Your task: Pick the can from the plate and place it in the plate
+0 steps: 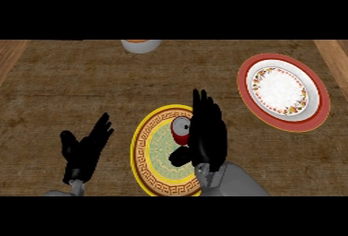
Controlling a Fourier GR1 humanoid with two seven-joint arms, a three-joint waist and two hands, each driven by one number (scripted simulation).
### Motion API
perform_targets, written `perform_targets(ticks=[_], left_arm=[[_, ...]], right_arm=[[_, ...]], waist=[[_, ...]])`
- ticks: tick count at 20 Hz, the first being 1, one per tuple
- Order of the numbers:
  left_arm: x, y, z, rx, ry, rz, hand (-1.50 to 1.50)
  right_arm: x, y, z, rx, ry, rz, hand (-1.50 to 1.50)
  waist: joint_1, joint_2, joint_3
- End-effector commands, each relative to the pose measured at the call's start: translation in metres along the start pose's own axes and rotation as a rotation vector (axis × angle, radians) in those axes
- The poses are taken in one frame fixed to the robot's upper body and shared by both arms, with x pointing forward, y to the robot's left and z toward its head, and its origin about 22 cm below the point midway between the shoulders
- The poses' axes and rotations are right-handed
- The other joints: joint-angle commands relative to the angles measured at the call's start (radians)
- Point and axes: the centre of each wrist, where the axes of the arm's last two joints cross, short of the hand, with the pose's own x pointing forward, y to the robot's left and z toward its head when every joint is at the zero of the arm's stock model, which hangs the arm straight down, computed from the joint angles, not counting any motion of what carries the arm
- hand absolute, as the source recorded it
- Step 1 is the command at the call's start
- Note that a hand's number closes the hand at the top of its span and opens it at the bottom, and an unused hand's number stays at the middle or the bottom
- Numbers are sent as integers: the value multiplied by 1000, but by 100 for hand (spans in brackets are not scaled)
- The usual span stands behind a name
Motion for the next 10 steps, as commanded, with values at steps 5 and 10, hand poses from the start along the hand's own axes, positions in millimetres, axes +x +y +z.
perform_targets(ticks=[5,10], left_arm=[[-6,-5,7,-10,31,7,0],[1,-5,-2,14,27,16,0]], right_arm=[[3,19,-9,-42,217,32,-150],[0,27,-16,19,245,60,-150]], waist=[[2,1,-2],[-1,2,-2]])
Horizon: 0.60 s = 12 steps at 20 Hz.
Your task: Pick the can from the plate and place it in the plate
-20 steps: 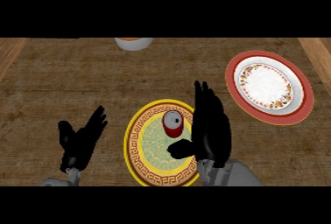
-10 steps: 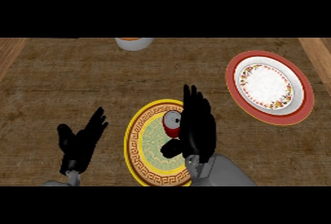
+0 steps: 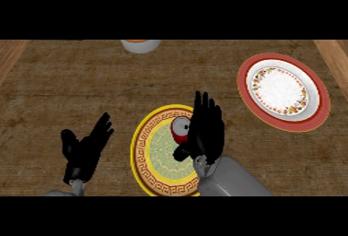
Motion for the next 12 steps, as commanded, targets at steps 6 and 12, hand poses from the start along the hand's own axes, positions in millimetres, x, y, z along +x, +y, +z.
perform_targets(ticks=[6,12], left_arm=[[-21,-1,-4,-9,14,-14,0],[-9,8,-7,-14,10,-17,0]], right_arm=[[6,16,-4,62,167,-12,-150],[7,33,-18,86,102,110,150]], waist=[[-3,2,-2],[-3,2,-2]])
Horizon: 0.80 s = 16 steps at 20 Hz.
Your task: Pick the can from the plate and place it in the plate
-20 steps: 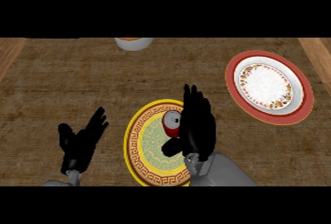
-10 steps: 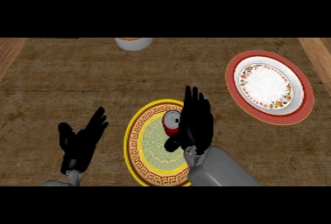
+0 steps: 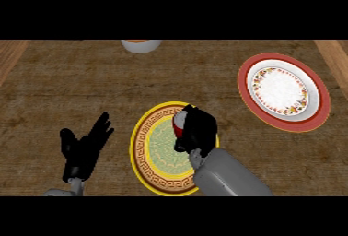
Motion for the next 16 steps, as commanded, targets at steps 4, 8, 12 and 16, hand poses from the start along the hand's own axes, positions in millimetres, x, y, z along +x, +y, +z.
perform_targets(ticks=[4,8,12,16], left_arm=[[-13,-1,-1,9,34,-11,0],[2,3,5,-16,9,-6,0],[8,-4,-1,-16,-26,-8,0],[10,-12,0,-57,-28,-13,0]], right_arm=[[9,-1,3,-12,91,62,150],[1,-1,-40,-89,209,6,150],[-8,-62,-93,-178,485,-144,150],[-13,-108,-121,-362,578,-198,150]], waist=[[-11,0,-3],[12,7,-2],[32,39,-4],[67,42,-7]])
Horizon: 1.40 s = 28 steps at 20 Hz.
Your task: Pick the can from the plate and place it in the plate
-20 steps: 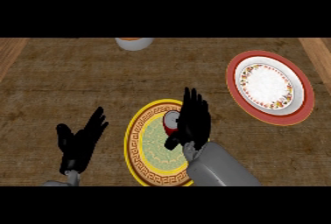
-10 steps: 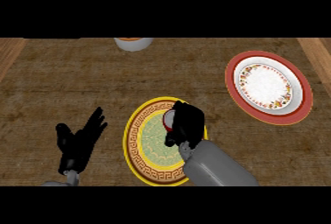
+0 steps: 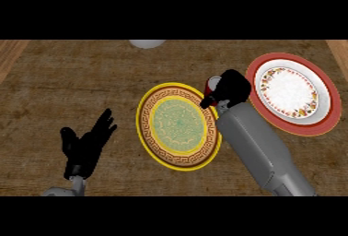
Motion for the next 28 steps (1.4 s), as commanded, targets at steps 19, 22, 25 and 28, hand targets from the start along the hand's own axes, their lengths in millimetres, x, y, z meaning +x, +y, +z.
perform_targets(ticks=[19,22,25,28], left_arm=[[4,-11,-7,-38,11,-25,0],[4,-8,-6,-30,3,-28,0],[-4,-9,-4,-25,36,-10,0],[6,-8,-8,-13,12,-8,0]], right_arm=[[9,-158,-100,-871,354,-349,150],[0,-159,-104,-930,341,-399,150],[-20,-154,-117,-973,385,-367,150],[-44,-148,-129,-1030,414,-325,150]], waist=[[44,12,1],[31,6,2],[17,7,1],[-7,2,2]])
